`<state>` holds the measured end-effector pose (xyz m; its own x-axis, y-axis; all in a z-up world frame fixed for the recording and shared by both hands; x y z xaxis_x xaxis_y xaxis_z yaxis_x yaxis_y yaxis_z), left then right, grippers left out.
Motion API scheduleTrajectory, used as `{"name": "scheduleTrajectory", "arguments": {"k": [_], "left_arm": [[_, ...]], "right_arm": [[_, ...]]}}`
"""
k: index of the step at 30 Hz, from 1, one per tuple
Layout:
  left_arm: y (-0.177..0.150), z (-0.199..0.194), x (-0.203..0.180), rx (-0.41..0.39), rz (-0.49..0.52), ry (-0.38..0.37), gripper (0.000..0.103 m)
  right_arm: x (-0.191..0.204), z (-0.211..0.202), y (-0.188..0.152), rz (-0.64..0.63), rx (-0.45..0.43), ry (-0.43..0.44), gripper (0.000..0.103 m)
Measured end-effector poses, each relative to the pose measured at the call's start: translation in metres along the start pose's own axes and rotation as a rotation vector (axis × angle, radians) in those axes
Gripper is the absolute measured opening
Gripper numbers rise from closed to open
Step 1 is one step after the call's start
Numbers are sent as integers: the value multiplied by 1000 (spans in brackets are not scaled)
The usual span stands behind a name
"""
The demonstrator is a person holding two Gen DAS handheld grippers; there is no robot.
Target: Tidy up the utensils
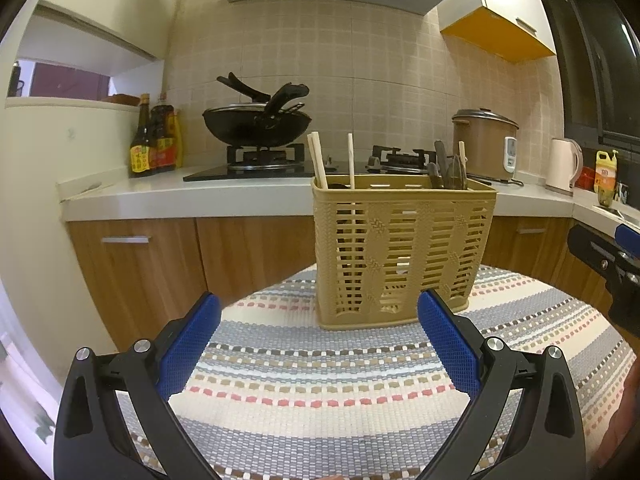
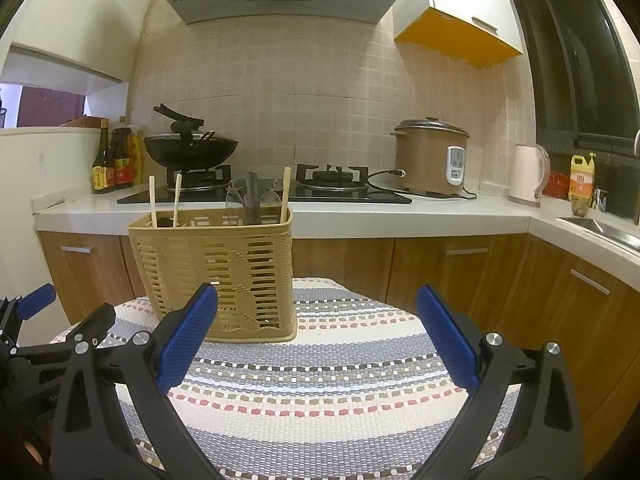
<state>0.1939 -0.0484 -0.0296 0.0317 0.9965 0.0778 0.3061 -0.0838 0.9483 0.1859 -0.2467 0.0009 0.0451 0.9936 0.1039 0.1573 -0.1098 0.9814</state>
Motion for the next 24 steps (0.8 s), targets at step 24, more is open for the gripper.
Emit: {"name": "scheduleTrajectory", "arguments": {"k": [24], "left_arm": [[-2, 0, 0, 10, -4, 0, 95]], "right_arm": [[-18, 13, -7, 111, 73, 21, 95]]}}
Point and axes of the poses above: each gripper's, at about its wrist camera, not at the fingertips, and z roughly the way its jaws point, x to its left, y to its top, the point moved 10 cm from there along z, roughly the way its jaws point, and after that the axes turned 5 degrees about z, right-handed, at the moved point
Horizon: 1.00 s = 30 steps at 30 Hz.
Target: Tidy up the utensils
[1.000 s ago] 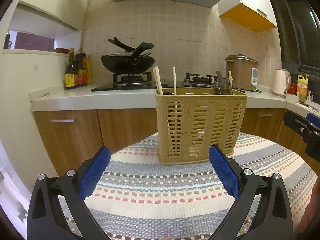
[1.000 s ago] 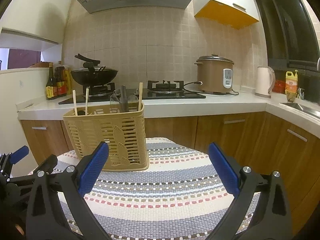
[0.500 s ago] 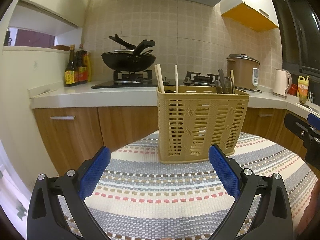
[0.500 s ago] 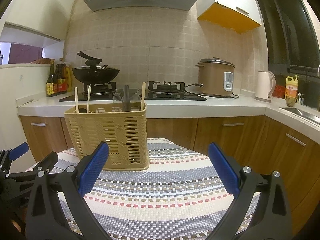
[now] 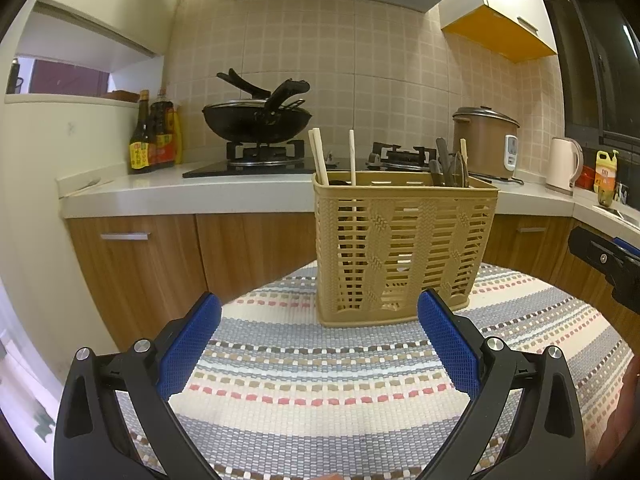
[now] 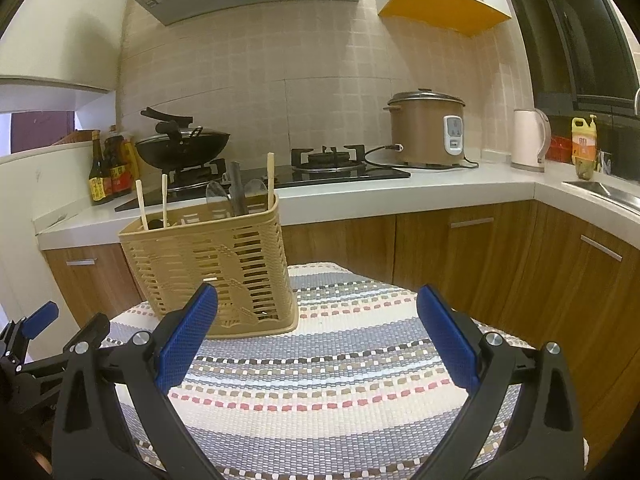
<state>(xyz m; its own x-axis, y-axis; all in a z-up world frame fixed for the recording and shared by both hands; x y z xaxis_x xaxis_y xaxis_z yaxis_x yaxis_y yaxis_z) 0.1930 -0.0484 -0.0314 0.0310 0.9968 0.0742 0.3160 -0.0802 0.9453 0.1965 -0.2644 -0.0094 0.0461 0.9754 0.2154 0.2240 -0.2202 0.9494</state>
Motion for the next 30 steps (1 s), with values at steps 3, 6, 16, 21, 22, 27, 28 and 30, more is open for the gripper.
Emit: {"name": "scheduleTrajectory", "arguments": {"k": [3, 6, 16, 21, 22, 27, 28, 30], "left_arm": [[0, 0, 0, 0, 1, 0, 95], [0, 0, 0, 1, -1, -2, 95], [0, -1, 0, 1, 0, -4, 95], [1, -1, -1, -3, 6, -4, 95], [1, -1, -1, -3, 6, -4, 95], [1, -1, -1, -3, 5, -3, 95], [1, -1, -1, -5, 6, -2, 95], [1, -2, -2, -8, 9, -1, 95]], "right_arm": [[-1, 0, -1, 4, 3, 2, 95], [-1, 0, -1, 0, 2, -1, 95], [1, 0, -2, -10, 4, 1, 95], [2, 1, -2, -15, 9, 1, 95], [3, 1, -2, -16, 9, 1, 95], [5, 1, -3, -27, 6, -2, 95], [6, 1, -3, -30, 5, -2, 95], [8, 0, -4, -40, 0, -2, 95]]}}
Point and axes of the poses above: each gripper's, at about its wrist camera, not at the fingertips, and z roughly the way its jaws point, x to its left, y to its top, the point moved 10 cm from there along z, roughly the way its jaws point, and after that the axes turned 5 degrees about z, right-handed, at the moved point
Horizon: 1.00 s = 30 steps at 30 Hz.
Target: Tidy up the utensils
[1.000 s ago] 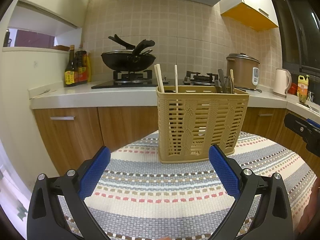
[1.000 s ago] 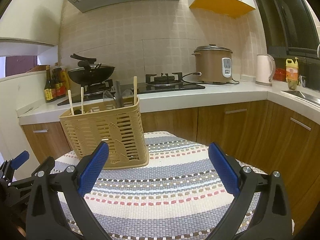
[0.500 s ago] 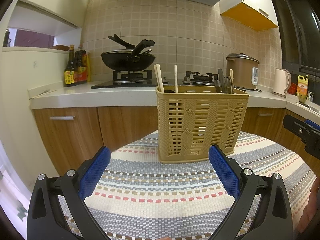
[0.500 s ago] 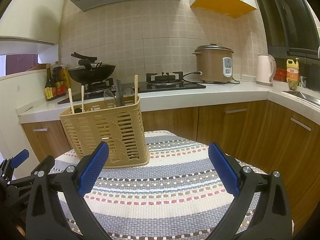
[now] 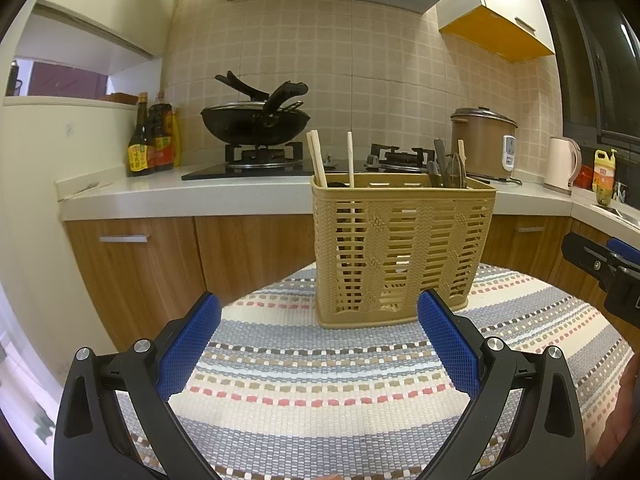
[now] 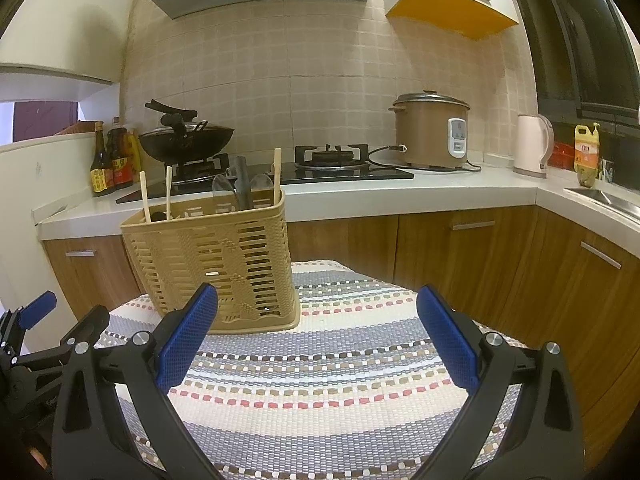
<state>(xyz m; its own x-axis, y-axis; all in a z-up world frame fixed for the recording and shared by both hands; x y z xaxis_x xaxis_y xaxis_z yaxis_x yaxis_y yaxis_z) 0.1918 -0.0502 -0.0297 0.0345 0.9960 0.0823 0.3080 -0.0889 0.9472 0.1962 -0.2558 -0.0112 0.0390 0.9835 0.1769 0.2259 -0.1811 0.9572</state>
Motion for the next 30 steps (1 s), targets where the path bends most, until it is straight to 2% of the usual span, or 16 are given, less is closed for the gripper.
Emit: {"name": "scheduleTrajectory", "arguments": {"k": [20, 30], "left_arm": [[-1, 0, -2, 5, 17, 3, 95], [1, -2, 4, -10, 17, 32, 95]], "right_arm": [[6, -2, -1, -24, 4, 2, 95], [7, -1, -2, -19, 4, 2, 95]]}}
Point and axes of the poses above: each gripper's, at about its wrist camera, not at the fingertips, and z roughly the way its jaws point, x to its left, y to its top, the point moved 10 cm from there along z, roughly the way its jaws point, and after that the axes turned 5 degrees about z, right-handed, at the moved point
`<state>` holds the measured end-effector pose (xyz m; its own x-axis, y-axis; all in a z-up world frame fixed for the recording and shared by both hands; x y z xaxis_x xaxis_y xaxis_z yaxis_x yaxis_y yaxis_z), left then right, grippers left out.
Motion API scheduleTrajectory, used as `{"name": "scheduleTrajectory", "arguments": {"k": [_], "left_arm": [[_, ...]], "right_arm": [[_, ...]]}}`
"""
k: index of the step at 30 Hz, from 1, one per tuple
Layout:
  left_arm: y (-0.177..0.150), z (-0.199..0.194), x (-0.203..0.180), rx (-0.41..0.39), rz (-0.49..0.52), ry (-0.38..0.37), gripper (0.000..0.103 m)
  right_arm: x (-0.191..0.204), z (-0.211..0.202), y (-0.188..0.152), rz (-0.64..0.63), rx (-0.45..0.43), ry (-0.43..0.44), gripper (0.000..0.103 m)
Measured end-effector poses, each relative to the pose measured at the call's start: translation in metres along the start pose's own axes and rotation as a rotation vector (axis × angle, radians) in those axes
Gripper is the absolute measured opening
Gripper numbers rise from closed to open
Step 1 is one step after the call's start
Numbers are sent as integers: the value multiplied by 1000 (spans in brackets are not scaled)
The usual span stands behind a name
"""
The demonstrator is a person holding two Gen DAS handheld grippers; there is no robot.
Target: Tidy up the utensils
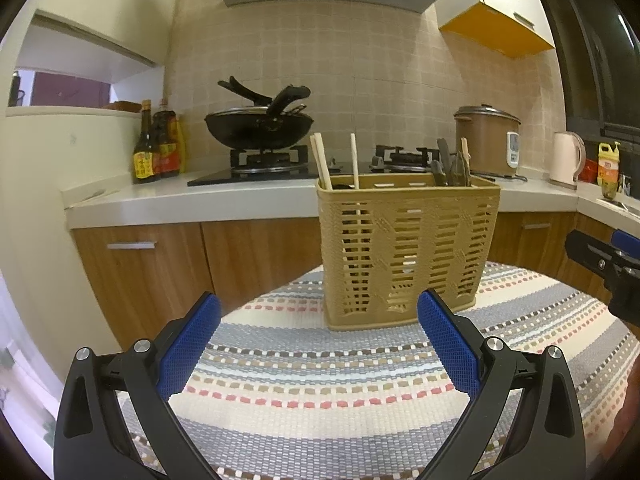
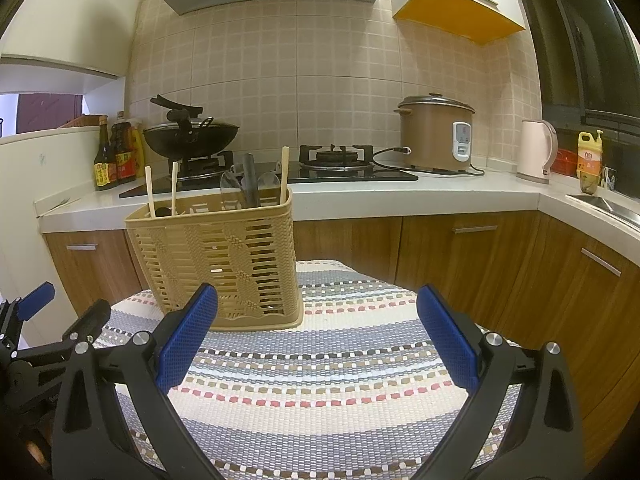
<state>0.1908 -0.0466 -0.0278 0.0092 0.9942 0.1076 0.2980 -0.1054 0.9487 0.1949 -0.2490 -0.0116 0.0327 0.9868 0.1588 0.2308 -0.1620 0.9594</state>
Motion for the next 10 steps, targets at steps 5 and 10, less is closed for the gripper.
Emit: {"name": "scheduleTrajectory", "arguments": {"k": [5, 10], "left_arm": [[-1, 3, 6, 23, -50, -26, 96], [-1, 3, 11, 26, -71, -20, 96]], "right_arm": [[-1, -3, 3, 4, -18, 2, 95], [-1, -3, 2, 3, -13, 1, 95]]}}
Point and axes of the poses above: each gripper's, at about its wrist camera, not at the fingertips, and z roughly the way its jaws point, x to its left, y to its top, the point moved 10 cm from there along z, roughly the way its jaws point, and after that the axes turned 5 degrees about z, right-handed, at the moved point
